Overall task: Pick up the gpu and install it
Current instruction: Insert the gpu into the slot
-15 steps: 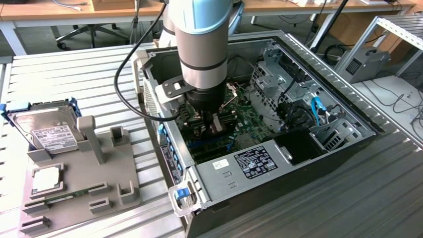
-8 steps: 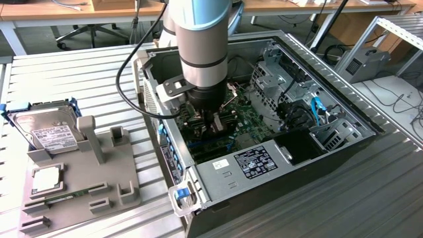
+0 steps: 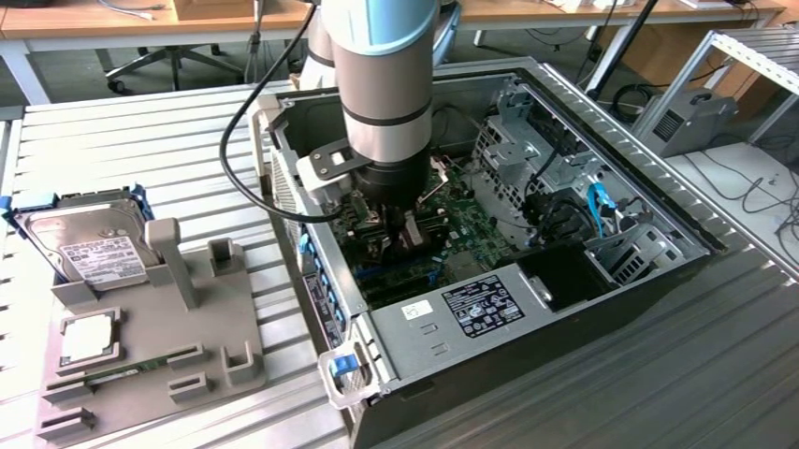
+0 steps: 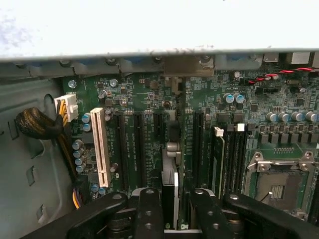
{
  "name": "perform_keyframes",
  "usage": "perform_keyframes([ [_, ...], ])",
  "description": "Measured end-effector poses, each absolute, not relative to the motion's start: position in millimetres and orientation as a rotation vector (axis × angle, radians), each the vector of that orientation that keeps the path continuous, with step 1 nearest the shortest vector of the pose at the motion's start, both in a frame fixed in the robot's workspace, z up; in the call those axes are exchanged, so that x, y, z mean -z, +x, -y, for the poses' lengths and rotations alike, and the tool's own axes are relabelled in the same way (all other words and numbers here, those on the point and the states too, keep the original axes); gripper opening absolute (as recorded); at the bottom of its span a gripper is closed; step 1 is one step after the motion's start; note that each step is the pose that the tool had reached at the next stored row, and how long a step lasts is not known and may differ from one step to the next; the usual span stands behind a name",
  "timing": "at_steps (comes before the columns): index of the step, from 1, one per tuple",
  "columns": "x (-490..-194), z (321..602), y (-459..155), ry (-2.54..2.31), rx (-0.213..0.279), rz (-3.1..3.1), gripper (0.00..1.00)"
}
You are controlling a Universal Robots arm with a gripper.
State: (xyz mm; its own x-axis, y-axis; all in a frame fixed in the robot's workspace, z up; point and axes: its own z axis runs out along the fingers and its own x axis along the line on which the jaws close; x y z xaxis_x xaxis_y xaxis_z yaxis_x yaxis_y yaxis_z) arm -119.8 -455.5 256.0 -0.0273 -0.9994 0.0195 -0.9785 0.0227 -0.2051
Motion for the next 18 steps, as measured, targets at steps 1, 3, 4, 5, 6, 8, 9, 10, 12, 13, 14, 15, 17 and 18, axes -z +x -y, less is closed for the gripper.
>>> perform_keyframes([
  [1,-255.9,455.5,-119.7,-2.093,0.238,-2.147,0.26],
  [3,-256.0,455.5,-119.7,-2.087,0.226,-2.144,0.26],
  [4,-256.0,455.5,-119.8,-2.084,0.219,-2.142,0.26],
  [5,-256.1,455.5,-119.8,-2.083,0.217,-2.142,0.26],
  [6,-256.0,455.5,-119.8,-2.083,0.217,-2.142,0.26],
  [8,-256.0,455.5,-119.9,-2.083,0.218,-2.142,0.26],
  [9,-255.9,455.4,-119.9,-2.083,0.218,-2.141,0.26],
  [10,-255.9,455.1,-119.9,-2.084,0.219,-2.142,0.26],
  [12,-256.0,454.0,-119.9,-2.085,0.221,-2.143,0.26],
  [13,-256.1,453.3,-119.9,-2.085,0.222,-2.143,0.26],
  [14,-256.0,452.7,-119.9,-2.085,0.222,-2.143,0.26],
  [15,-256.0,452.7,-119.9,-2.085,0.222,-2.143,0.26],
  [17,-256.0,452.7,-119.9,-2.085,0.222,-2.143,0.26],
  [18,-256.0,452.7,-119.9,-2.085,0.222,-2.143,0.26],
])
